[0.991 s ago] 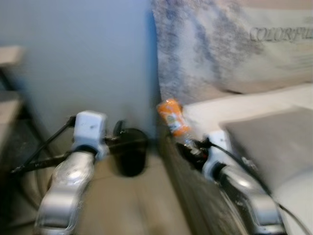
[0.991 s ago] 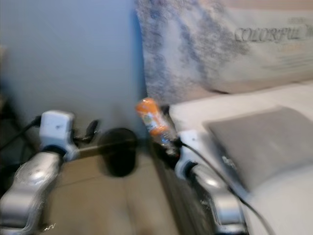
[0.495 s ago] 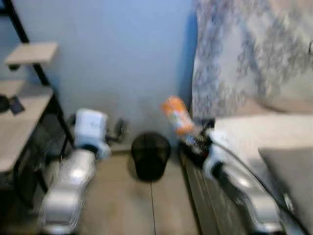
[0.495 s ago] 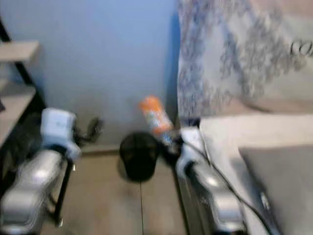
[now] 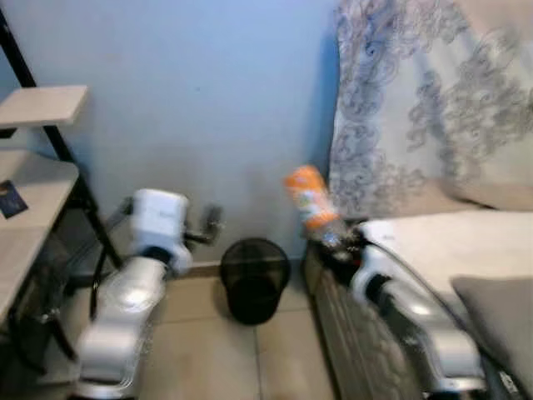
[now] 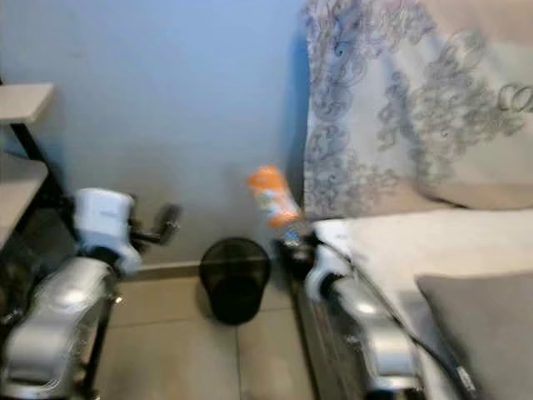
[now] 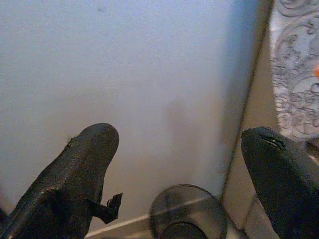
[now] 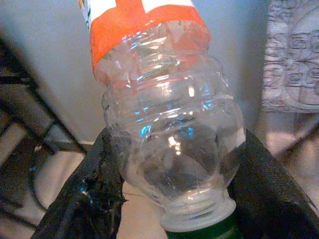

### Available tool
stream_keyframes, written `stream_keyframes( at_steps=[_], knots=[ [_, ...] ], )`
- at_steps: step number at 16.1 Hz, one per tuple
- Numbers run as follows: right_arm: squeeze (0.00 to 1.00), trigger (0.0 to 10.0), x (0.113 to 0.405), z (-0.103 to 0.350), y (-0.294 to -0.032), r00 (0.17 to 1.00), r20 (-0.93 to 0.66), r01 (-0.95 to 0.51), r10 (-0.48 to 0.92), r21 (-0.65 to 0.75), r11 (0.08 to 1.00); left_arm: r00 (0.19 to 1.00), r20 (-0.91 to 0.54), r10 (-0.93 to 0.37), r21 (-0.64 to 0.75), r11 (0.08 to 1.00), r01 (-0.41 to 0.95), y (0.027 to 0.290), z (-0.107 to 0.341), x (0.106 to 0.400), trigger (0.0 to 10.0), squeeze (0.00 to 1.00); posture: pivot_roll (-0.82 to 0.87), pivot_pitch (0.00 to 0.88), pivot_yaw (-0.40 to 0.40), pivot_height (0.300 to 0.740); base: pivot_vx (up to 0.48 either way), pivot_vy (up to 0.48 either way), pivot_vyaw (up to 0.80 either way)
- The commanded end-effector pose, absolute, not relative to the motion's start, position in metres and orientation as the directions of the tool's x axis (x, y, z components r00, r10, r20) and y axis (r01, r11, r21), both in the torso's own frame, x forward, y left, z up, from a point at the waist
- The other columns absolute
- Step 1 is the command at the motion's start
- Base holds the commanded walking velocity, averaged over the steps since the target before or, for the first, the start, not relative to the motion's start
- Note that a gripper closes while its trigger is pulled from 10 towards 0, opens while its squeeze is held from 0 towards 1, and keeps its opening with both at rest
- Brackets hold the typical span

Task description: Clean up the room

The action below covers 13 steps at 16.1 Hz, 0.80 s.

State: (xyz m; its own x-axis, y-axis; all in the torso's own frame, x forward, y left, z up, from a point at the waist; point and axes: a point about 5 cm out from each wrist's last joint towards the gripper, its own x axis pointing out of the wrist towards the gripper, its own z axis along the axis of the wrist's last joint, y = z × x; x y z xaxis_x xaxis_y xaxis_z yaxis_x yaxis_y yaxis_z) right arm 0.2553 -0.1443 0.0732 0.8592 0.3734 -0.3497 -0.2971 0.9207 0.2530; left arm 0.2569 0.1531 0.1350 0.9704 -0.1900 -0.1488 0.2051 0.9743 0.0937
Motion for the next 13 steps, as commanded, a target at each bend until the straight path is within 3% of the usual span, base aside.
stream_keyframes(
  at_steps=[1, 3, 7, 13],
  knots=[
    [0.0, 10.0, 0.257, 0.0766, -0.1344, 0.85, -0.335, -0.33, 0.407, 0.263, 0.907, 0.975, -0.15, -0.161, 0.111, 0.978, 0.179, 0.163, 0.1365, 0.2567, 10.0, 0.0, 0.05, 0.0, -0.023, 0.74, 0.334, 0.0, 0.0],
    [0.0, 10.0, 0.2565, 0.0771, -0.1332, 0.843, -0.337, -0.354, 0.419, 0.238, 0.904, 0.975, -0.152, -0.162, 0.109, 0.978, 0.179, 0.1631, 0.1357, 0.2565, 10.0, 0.0, 0.05, 0.0, -0.023, 0.74, 0.336, 0.0, 0.0],
    [0.0, 10.0, 0.2564, 0.0782, -0.1328, 0.839, -0.338, -0.368, 0.426, 0.223, 0.903, 0.974, -0.154, -0.167, 0.101, 0.978, 0.183, 0.1619, 0.1353, 0.2565, 10.0, 0.0, 0.04, 0.0, -0.024, 0.74, 0.337, 0.0, 0.69],
    [0.0, 10.0, 0.2581, 0.0764, -0.1373, 0.848, -0.343, -0.331, 0.404, 0.253, 0.909, 0.973, -0.157, -0.17, 0.101, 0.977, 0.187, 0.1615, 0.135, 0.2568, 10.0, 0.0, 0.04, 0.0, -0.024, 0.74, 0.336, 0.0, 0.0]
  ],
)
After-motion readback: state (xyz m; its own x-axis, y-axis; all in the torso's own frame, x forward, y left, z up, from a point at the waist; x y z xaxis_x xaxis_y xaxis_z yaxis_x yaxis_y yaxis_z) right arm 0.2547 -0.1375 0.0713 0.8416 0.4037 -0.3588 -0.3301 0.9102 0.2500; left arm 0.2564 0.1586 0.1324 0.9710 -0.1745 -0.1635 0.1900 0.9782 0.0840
